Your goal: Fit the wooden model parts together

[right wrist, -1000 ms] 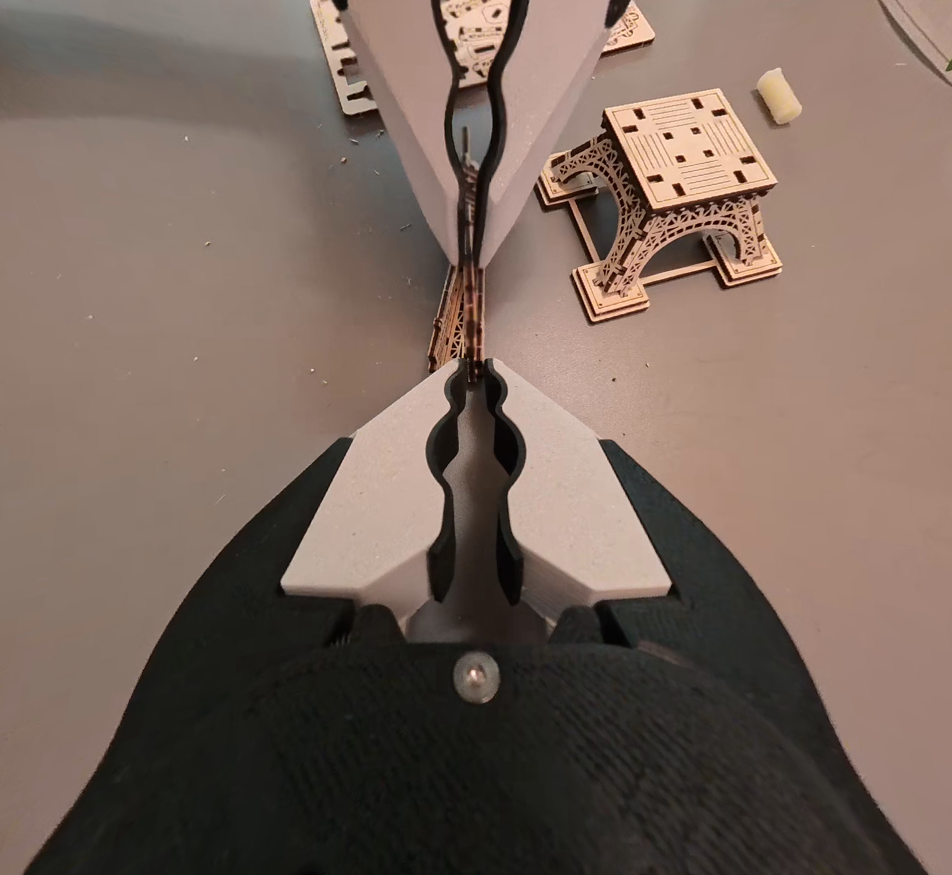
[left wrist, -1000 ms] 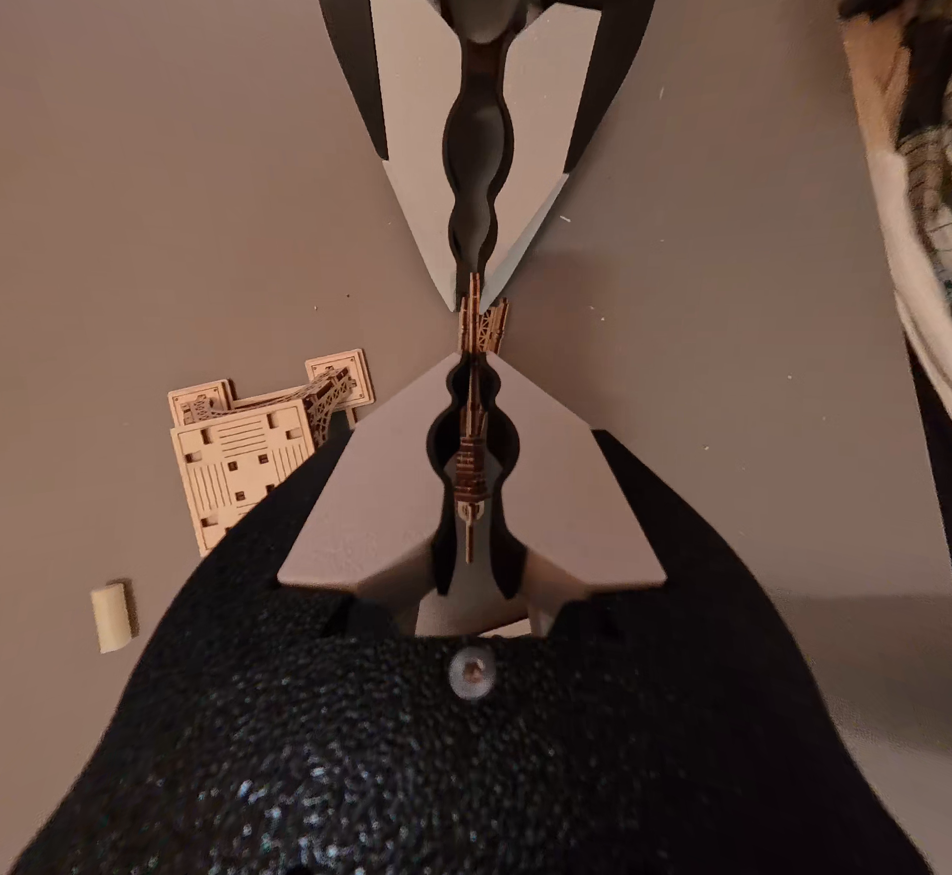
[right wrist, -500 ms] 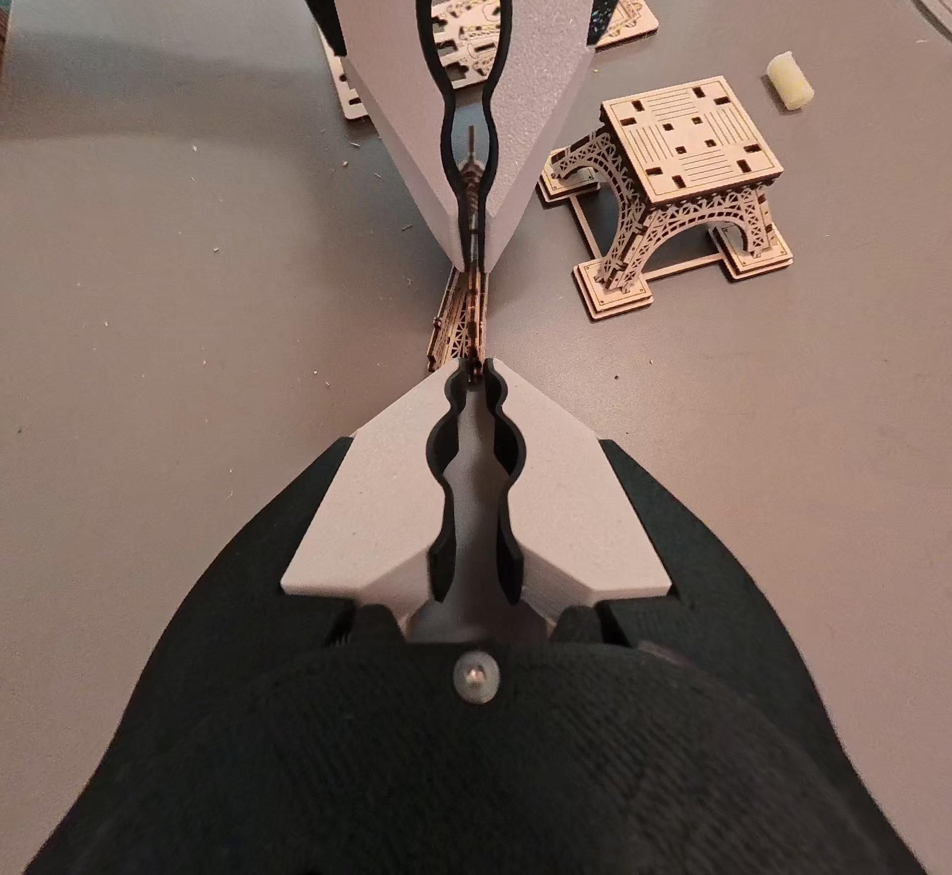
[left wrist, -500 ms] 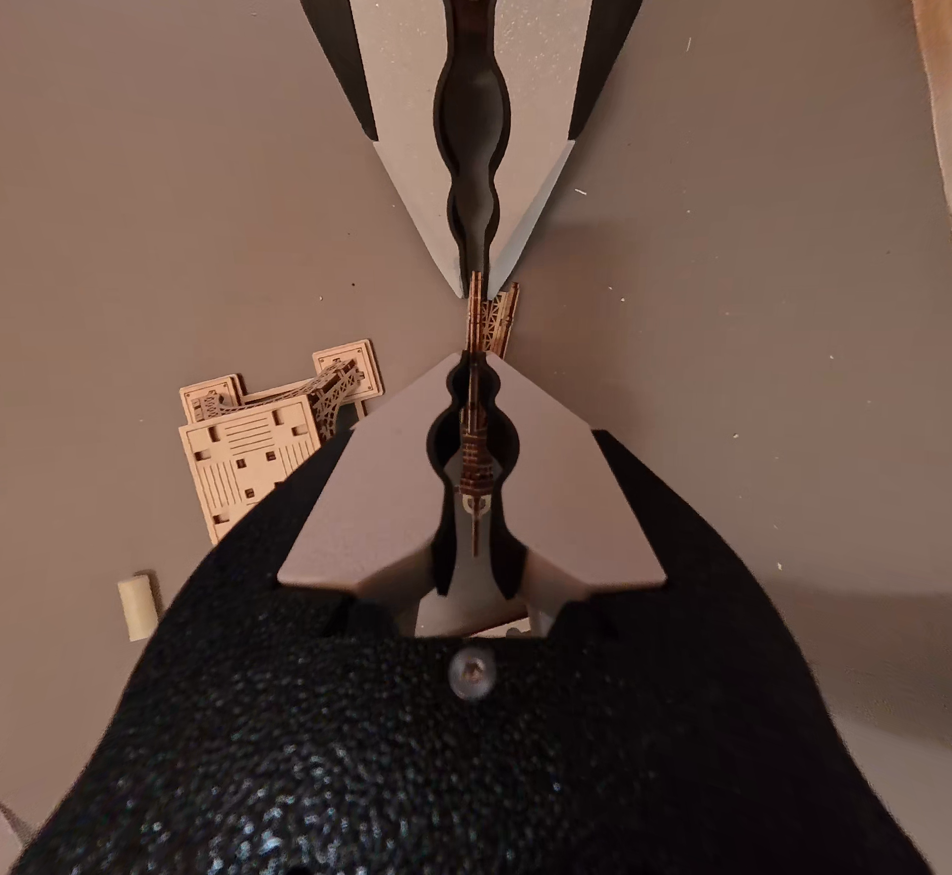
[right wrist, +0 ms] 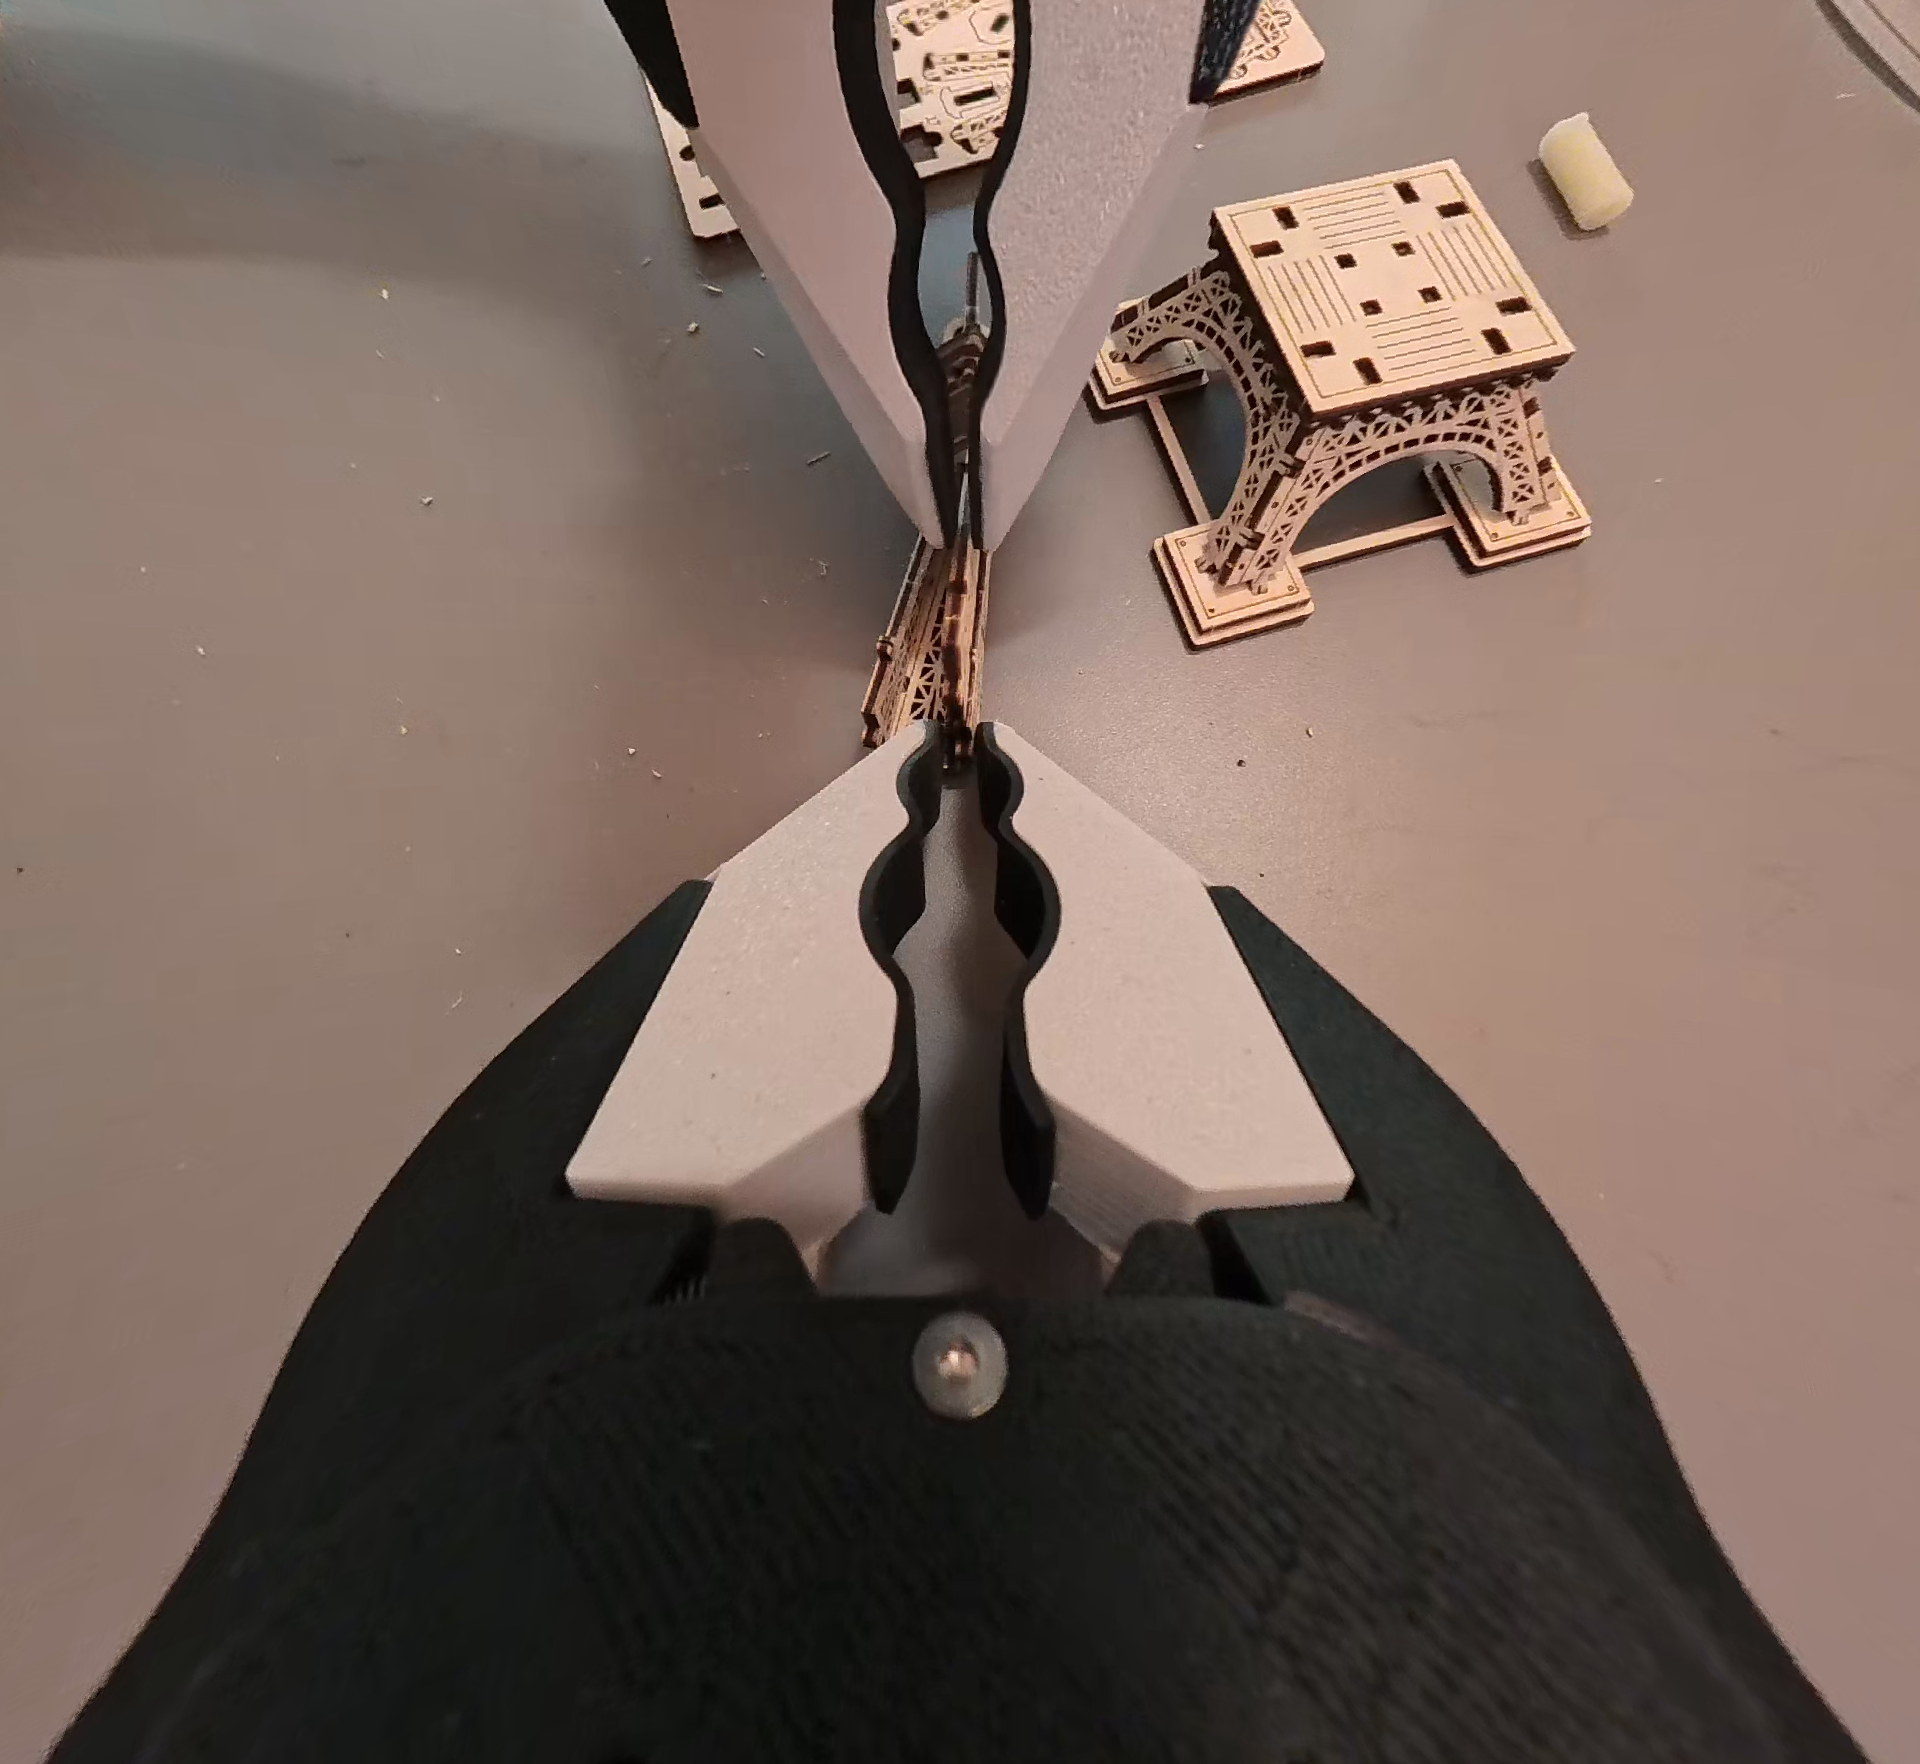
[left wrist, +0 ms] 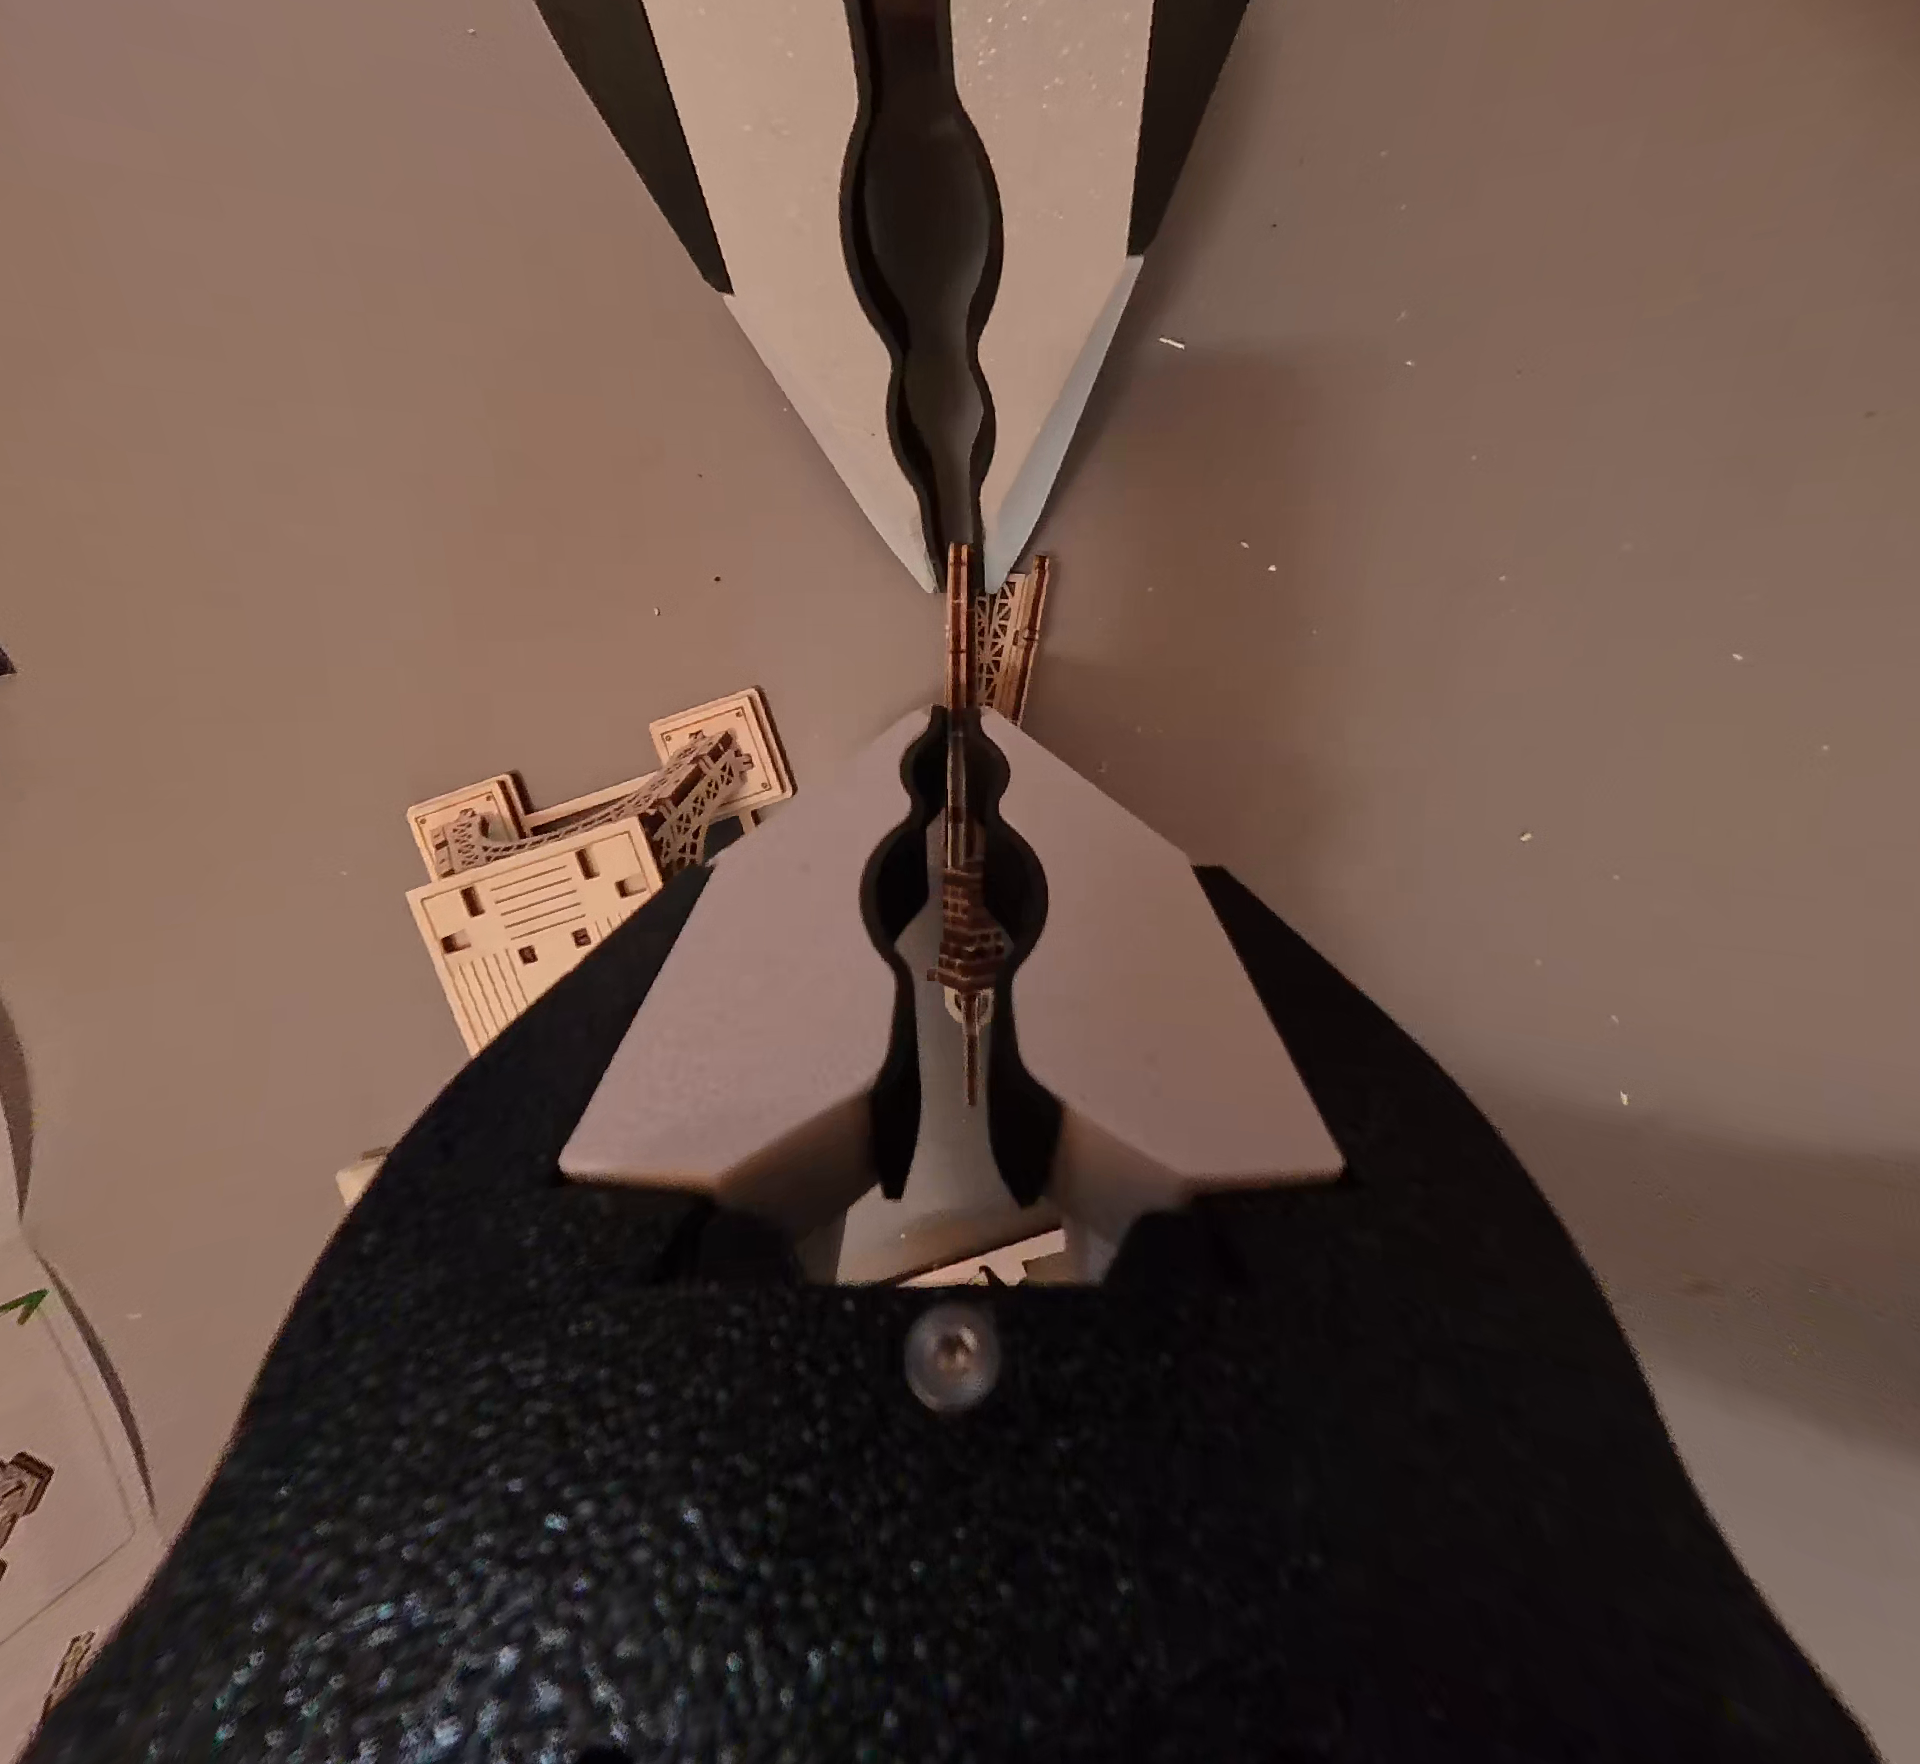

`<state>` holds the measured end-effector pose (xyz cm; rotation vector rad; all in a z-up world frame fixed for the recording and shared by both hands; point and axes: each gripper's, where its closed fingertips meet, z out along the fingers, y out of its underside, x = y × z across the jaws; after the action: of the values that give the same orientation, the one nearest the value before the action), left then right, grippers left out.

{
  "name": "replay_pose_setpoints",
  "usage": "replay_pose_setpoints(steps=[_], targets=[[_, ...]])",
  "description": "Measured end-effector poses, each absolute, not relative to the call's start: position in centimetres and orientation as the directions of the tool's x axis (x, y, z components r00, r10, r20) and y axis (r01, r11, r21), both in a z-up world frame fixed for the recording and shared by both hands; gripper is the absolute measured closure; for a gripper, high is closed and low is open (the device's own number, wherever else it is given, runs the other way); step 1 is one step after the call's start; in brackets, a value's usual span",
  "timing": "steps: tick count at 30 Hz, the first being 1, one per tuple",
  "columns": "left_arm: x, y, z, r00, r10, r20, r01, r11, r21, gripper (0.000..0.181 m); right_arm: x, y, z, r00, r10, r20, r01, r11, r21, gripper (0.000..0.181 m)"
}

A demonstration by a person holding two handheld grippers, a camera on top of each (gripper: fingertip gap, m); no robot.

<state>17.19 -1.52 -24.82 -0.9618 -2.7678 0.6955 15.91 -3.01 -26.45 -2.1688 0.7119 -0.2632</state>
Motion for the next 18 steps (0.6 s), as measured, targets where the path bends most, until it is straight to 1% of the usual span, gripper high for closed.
replay_pose_setpoints(steps=[10,17,18], targets=[[17.47,-1.74,-24.89,-0.773,0.633,-0.044,0.594,0.697,-0.402,0.180,15.93,-3.01,-26.45,0.820,-0.572,-0.026,-0.385,-0.516,-0.765,0.177],[17.25,-1.72,-24.85,-0.781,0.623,-0.047,0.577,0.691,-0.435,0.180,15.95,-3.00,-26.45,0.820,-0.572,-0.025,-0.384,-0.517,-0.765,0.177],[17.24,-1.95,-24.86,-0.788,0.614,-0.049,0.567,0.693,-0.445,0.177,15.94,-3.01,-26.45,0.820,-0.572,-0.022,-0.382,-0.518,-0.765,0.177]])
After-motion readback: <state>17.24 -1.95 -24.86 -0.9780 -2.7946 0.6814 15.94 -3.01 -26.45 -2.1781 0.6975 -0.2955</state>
